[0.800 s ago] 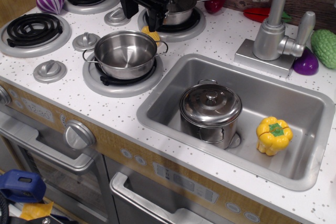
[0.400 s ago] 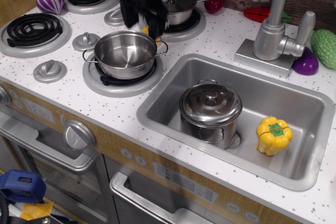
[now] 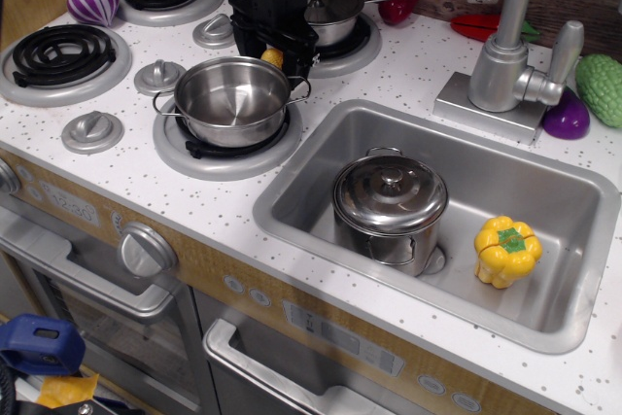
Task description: Put corn in pan which is on stove
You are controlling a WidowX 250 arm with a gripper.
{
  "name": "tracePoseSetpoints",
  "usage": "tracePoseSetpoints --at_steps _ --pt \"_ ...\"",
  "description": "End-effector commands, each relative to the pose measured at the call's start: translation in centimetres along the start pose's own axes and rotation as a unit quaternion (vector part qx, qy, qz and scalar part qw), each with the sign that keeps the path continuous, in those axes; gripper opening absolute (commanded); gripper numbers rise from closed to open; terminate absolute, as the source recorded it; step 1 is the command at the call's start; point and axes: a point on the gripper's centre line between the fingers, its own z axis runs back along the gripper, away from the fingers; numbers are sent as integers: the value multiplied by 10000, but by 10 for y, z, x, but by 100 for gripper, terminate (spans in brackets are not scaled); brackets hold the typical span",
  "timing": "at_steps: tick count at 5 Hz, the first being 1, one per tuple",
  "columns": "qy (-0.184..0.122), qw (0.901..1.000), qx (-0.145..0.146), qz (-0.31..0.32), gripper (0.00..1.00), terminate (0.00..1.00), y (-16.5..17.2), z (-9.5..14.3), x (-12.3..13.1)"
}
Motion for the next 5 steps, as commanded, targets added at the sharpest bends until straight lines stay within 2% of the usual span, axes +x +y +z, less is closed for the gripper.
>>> tracePoseSetpoints --at_steps 1,3,4,5 --pt "-241 9992 307 75 0 0 7 33 4" --pt "-100 9914 1300 112 0 0 26 92 3" --pt "19 9864 1632 189 0 0 25 114 -5" --pt "130 9862 1565 530 0 0 17 110 -28"
